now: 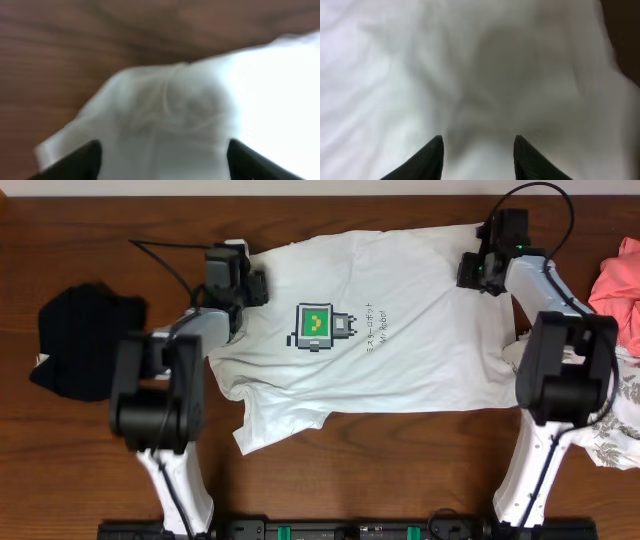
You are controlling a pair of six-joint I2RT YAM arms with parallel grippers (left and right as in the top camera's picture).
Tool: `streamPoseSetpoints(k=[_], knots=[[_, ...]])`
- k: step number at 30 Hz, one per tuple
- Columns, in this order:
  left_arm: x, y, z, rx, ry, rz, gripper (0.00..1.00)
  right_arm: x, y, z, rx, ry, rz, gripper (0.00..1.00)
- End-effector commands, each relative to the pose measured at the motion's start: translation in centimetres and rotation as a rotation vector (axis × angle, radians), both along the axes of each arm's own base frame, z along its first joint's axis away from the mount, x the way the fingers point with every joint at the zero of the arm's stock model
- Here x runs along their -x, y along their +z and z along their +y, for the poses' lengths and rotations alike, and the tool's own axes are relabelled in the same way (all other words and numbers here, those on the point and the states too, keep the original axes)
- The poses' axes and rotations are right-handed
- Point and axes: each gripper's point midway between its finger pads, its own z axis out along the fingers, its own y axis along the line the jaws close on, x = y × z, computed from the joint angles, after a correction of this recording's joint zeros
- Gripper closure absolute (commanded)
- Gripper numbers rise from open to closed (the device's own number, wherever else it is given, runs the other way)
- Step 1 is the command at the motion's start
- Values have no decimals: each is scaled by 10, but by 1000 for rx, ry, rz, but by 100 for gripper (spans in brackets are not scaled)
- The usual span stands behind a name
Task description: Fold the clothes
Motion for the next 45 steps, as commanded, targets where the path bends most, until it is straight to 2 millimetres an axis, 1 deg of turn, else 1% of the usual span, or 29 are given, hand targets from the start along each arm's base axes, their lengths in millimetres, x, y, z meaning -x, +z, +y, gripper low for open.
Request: streamPoseSetpoints(k=[1, 2, 3, 4, 5, 7, 9, 10, 13, 16, 20, 23, 25, 28, 31, 34, 36, 37, 42, 45], knots=[[8, 78, 0, 6, -6, -84, 12, 12, 97, -25, 90, -58, -122, 56], [18, 85, 1, 4, -6, -58, 9, 23, 110, -30, 108, -72, -113, 56], [28, 92, 2, 2, -6, -35, 4, 36, 122, -34, 124, -85, -98, 56], [46, 100, 4, -2, -6, 7, 2, 54, 134, -42, 145, -110, -67, 56], [57, 103, 5, -4, -6, 35, 2, 65, 138, -47, 151, -134, -44, 55], [81, 108, 7, 3, 7, 104, 2, 94, 140, -59, 159, -195, 39, 56], [103, 107, 8, 32, 45, 178, 2, 120, 132, -67, 135, -221, 141, 56], [116, 106, 10, 50, 72, 223, 2, 130, 126, -70, 120, -227, 180, 57], [144, 96, 12, 73, 123, 337, 2, 150, 105, -78, 81, -253, 261, 60], [163, 87, 13, 72, 136, 422, 2, 162, 80, -75, 15, -231, 302, 63], [175, 82, 14, 65, 137, 477, 2, 183, 43, -72, -59, -248, 363, 76], [177, 81, 14, 64, 138, 484, 2, 195, 21, -73, -68, -261, 383, 76], [177, 81, 14, 64, 138, 484, 2, 202, 6, -78, -57, -276, 390, 78], [177, 81, 14, 64, 138, 484, 2, 215, -9, -95, -5, -344, 405, 77], [178, 81, 14, 64, 138, 487, 2, 232, -21, -120, 72, -458, 423, 77], [179, 80, 14, 63, 138, 493, 2, 248, -30, -141, 107, -544, 426, 77], [182, 79, 14, 61, 139, 506, 2, 260, -36, -157, 100, -619, 421, 77], [184, 78, 14, 60, 139, 513, 2, 263, -37, -162, 93, -648, 418, 77], [197, 74, 16, 51, 142, 569, 2, 282, -36, -199, 38, -811, 381, 78], [203, 73, 16, 47, 144, 595, 2, 293, -33, -218, 5, -906, 361, 78]])
